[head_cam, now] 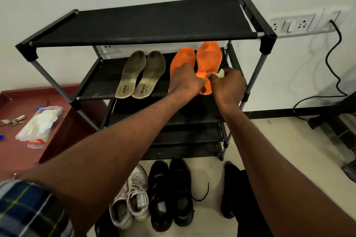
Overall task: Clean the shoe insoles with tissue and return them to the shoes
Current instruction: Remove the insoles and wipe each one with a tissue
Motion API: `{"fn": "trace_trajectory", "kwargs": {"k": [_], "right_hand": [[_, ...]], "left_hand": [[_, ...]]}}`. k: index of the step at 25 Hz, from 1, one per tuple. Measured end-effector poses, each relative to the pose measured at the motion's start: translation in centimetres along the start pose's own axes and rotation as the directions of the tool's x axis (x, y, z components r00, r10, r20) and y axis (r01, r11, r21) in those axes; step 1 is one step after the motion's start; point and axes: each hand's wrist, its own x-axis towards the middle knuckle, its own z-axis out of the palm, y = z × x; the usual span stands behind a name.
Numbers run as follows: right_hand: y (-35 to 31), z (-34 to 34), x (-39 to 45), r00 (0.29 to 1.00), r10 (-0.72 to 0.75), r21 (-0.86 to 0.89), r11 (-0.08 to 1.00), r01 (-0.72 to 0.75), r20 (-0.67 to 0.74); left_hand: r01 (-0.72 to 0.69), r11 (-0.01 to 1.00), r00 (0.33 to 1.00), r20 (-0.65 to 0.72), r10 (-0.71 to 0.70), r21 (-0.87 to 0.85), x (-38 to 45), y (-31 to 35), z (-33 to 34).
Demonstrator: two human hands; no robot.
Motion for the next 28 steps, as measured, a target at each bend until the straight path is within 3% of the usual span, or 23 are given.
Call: {"fn": "trace_trajectory", "kwargs": {"k": [3, 6, 10, 13, 18, 21, 24, 28], "right_hand": [[0.4, 0.7, -0.2, 0.998, -0.07, -0.079, 0.994, 0.07, 0.004], [0.4, 0.8, -0.7, 0.996, -0.091, 0.032, 0.995, 0.09, 0.017], [-0.1, -0.6, -1.6, 0.985, 0.024, 0.418, 0.904, -0.094, 0.169], [-1.0, -1.9, -4.5, 0.943, 0.008, 0.575, 0.791, -0.21, 0.332], [-4.0, -0.6, -13.1, 0.802, -0.063, 0.556, 0.752, -0.353, 0.595], [-5.3, 0.8, -18.9, 0.664, -0.124, 0.467, 0.804, -0.368, 0.737], [-6.4, 2.6, -23.4, 0.552, -0.176, 0.419, 0.838, -0.351, 0.815], [-8.8, 5.9, -26.2, 0.549, -0.156, 0.368, 0.88, -0.301, 0.821]], "left_hand": [[-0.102, 0.966, 0.994, -0.008, 0.107, 0.239, 0.0, -0.1, 0.4], [-0.197, 0.918, 0.968, -0.081, 0.238, 0.346, -0.6, -0.3, -0.4], [-0.157, 0.986, 0.949, -0.269, 0.166, 0.055, -3.2, -2.9, -3.2], [-0.127, 0.978, 0.96, -0.267, 0.08, -0.165, -8.2, -7.6, -4.8], [0.107, 0.885, 0.97, -0.149, -0.194, -0.453, -16.0, -15.8, -7.6], [0.208, 0.714, 0.955, -0.018, -0.296, -0.668, -18.7, -18.6, -9.5], [0.251, 0.579, 0.944, 0.064, -0.323, -0.776, -19.7, -21.2, -11.6], [0.259, 0.601, 0.92, 0.004, -0.391, -0.756, -20.2, -25.0, -14.5]]}}
